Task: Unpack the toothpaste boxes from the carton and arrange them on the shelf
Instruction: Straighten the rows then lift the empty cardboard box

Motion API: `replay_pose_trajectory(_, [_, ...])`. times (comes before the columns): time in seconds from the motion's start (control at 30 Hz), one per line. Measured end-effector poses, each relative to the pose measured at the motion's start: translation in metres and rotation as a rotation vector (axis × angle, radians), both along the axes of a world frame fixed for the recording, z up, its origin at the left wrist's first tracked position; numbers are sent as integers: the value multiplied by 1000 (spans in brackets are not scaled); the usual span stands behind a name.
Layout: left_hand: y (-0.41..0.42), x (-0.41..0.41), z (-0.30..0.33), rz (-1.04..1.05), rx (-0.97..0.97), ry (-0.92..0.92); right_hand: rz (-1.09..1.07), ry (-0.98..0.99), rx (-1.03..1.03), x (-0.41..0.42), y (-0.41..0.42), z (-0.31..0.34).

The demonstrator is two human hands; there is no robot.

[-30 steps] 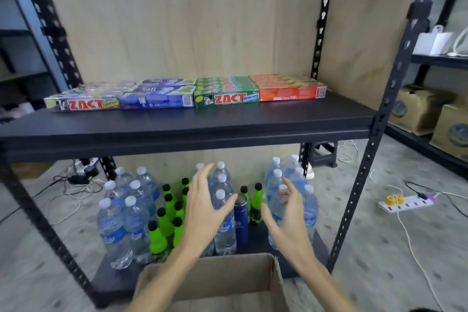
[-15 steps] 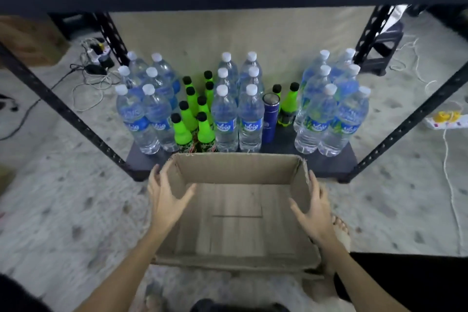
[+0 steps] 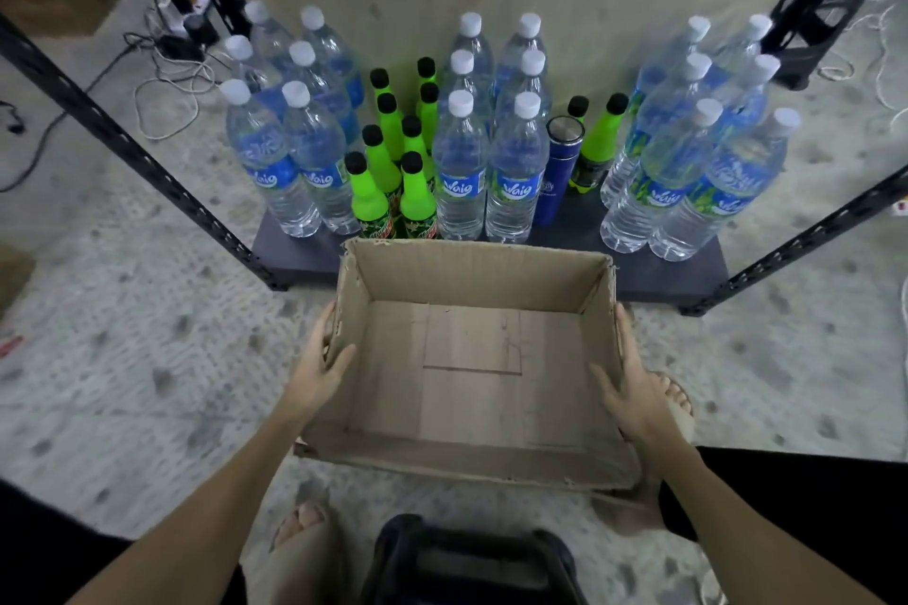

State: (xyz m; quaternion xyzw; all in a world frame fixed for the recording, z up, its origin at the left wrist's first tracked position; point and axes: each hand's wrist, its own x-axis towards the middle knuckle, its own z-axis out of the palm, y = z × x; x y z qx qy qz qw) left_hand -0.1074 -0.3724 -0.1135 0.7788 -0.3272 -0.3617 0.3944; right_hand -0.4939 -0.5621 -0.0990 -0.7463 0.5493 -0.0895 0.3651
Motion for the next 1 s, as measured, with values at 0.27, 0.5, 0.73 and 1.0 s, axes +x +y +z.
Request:
replay_pose_trajectory(0.27, [43,16,24,51,-13,-27,135,-74,-45,36,15,17])
replay_pose_trajectory(0.5, [117,35,43,205,-19,-98,272,-100,-37,95,37,18])
replay_pose_trajectory(0.73, [209,68,44,426,6,-90,524,-153,-96,191,66,26])
replay_pose_trajectory(1.0, [289,125,55,544,51,-140,726,-149,-133,310,108,20])
